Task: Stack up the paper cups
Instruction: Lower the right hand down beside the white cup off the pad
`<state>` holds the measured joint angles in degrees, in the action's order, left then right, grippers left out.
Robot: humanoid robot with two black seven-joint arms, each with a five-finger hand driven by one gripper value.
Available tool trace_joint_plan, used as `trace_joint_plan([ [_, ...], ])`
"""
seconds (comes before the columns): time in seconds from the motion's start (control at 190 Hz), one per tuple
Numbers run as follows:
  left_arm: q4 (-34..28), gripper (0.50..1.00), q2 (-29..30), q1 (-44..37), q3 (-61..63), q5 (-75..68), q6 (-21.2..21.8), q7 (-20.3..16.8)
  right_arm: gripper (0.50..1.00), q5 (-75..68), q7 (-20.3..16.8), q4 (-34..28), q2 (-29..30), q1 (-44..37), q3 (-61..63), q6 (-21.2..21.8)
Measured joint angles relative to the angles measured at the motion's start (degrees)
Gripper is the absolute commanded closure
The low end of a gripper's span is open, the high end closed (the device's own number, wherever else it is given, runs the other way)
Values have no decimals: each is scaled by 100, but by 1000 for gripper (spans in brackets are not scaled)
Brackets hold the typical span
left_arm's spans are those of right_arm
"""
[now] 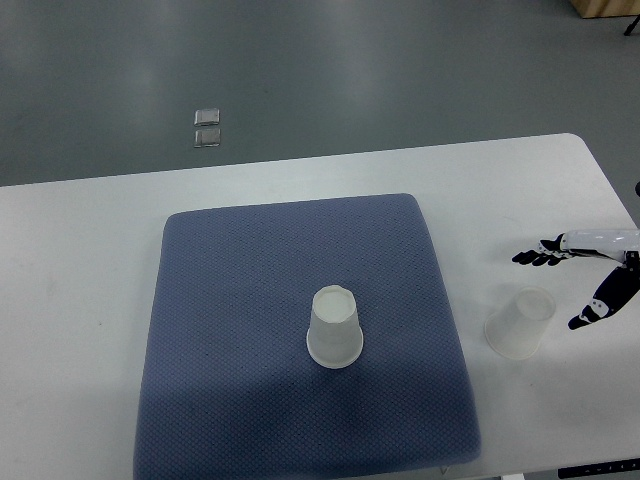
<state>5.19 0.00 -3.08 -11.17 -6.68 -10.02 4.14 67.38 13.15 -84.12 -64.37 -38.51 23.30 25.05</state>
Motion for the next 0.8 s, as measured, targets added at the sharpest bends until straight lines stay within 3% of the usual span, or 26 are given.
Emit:
trace_joint_plan([
  [0.505, 0, 500, 0, 0, 0, 0, 0, 0, 564, 996, 4, 51, 534, 295, -260, -1069],
  [0.8, 0, 500, 0, 0, 0, 0, -1, 0, 576, 1252, 4, 89, 544, 292, -351, -1278],
])
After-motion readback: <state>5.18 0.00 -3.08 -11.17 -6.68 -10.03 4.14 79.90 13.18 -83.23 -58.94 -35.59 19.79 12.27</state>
